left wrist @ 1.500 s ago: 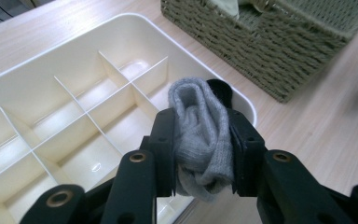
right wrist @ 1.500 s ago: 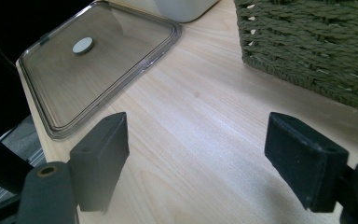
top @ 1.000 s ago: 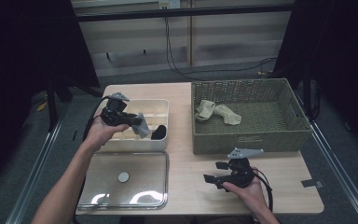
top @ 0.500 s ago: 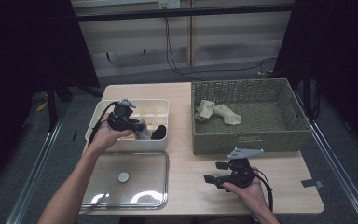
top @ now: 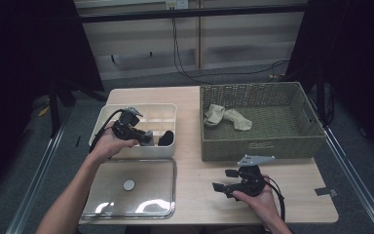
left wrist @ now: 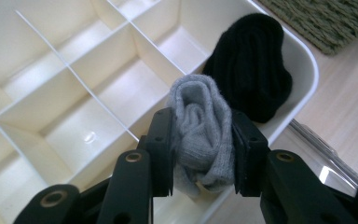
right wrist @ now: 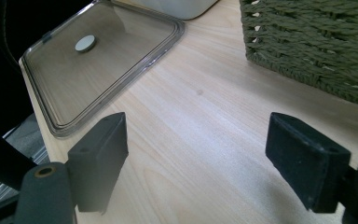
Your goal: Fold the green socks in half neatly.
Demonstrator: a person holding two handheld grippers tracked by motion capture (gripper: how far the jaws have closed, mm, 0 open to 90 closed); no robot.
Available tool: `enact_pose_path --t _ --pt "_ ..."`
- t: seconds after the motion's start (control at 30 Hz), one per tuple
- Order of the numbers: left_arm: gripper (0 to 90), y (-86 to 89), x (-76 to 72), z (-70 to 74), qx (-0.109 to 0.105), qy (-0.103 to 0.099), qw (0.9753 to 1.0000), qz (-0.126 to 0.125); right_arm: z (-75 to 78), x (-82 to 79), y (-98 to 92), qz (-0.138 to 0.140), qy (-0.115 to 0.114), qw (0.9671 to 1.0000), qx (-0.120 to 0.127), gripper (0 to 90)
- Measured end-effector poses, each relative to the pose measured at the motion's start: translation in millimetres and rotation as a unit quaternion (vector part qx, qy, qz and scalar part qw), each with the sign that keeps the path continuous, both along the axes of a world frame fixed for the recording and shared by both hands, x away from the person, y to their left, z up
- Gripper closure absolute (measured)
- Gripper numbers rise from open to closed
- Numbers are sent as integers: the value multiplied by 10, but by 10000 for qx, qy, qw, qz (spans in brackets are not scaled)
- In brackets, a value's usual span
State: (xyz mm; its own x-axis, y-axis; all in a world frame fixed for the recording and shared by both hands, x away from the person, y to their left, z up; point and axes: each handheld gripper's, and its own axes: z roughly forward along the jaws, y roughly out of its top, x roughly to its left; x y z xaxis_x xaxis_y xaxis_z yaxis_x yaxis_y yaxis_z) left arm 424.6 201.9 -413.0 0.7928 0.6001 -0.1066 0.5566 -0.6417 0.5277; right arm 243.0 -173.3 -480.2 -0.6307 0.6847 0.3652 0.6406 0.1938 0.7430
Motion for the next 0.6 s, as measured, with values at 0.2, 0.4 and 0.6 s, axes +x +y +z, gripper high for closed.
enact_pose_path --t 0.2,0.4,0.6 --pt "679 -56 33 -116 46 266 9996 -3 -2 -2 5 2 23 10000 -9 209" --pt "684 -147 58 -189 99 266 9996 -57 -3 -3 8 19 51 10000 -10 206" --pt "680 -159 72 -230 162 173 9997 -43 -2 -4 3 12 50 10000 -1 206"
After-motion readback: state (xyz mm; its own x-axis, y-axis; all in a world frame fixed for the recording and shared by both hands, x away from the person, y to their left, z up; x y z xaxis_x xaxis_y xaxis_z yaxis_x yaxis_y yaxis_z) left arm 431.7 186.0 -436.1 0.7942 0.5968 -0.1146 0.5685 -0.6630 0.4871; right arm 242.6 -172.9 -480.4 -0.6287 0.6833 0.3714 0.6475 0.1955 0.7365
